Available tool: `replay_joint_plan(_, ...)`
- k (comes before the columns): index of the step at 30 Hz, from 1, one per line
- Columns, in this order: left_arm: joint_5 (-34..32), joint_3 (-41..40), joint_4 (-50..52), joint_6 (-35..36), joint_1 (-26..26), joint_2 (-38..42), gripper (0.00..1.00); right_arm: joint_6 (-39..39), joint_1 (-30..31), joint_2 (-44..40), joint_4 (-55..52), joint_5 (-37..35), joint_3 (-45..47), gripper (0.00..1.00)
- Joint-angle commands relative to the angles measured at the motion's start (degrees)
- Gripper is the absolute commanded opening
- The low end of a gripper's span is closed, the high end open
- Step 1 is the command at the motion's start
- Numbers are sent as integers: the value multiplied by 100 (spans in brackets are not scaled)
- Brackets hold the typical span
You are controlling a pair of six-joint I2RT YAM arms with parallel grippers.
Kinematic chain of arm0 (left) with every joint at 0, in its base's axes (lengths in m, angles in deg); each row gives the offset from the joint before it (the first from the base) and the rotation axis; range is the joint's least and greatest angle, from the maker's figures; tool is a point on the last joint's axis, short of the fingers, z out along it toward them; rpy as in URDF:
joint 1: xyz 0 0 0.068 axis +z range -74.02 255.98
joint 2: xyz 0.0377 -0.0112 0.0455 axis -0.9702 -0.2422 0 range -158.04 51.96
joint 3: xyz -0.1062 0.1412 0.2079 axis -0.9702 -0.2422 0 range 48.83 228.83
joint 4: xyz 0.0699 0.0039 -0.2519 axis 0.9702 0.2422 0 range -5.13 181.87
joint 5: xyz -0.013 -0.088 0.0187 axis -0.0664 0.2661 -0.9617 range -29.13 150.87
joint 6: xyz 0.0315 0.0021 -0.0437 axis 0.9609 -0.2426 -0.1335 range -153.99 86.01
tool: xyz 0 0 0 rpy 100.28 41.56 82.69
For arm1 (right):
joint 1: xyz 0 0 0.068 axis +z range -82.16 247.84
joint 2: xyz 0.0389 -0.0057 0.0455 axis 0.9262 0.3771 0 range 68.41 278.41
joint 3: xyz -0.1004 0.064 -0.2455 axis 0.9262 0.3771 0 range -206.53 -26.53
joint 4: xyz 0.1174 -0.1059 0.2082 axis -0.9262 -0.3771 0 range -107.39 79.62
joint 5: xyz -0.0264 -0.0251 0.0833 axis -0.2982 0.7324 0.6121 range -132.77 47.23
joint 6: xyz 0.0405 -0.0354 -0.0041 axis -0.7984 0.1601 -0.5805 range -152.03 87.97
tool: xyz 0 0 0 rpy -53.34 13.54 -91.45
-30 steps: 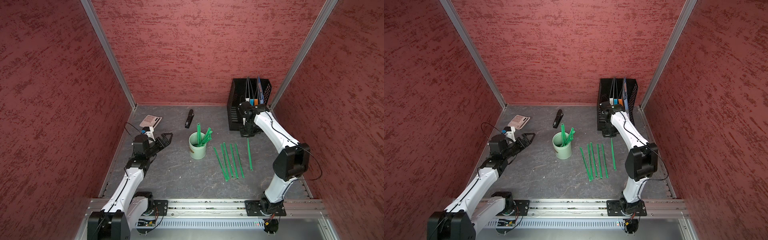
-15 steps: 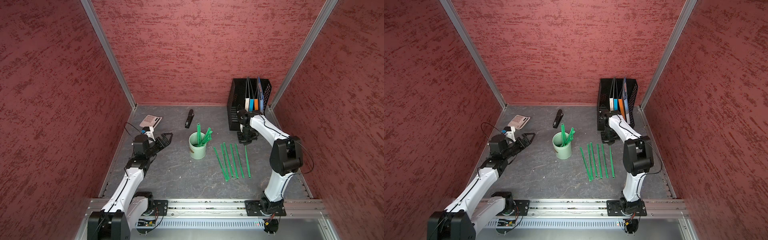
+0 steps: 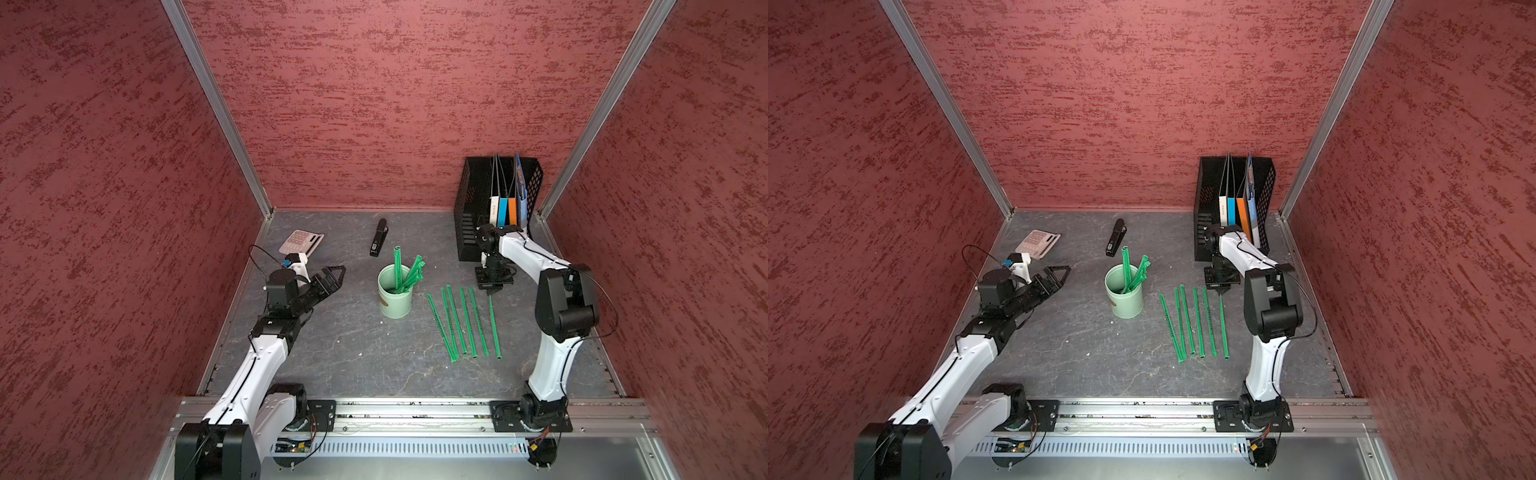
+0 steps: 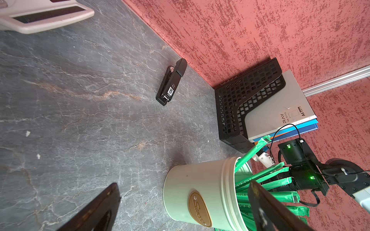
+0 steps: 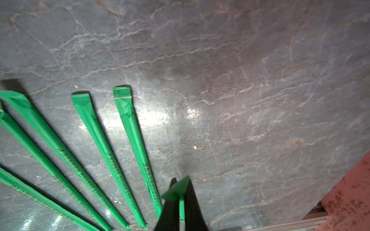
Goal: Take the straws out of the storage container
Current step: Place the straw at the center of the board.
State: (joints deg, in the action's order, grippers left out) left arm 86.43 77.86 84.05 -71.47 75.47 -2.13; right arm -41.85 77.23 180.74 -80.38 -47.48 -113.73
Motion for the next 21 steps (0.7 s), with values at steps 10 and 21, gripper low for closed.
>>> replay_joint_plan(10, -51, 114, 182, 144, -37, 23, 100, 112, -144, 475, 259, 162, -234, 5)
replay_joint_plan(21, -85, 147, 232, 188, -50, 21, 100, 90, -168, 600, 206, 115, -455, 14)
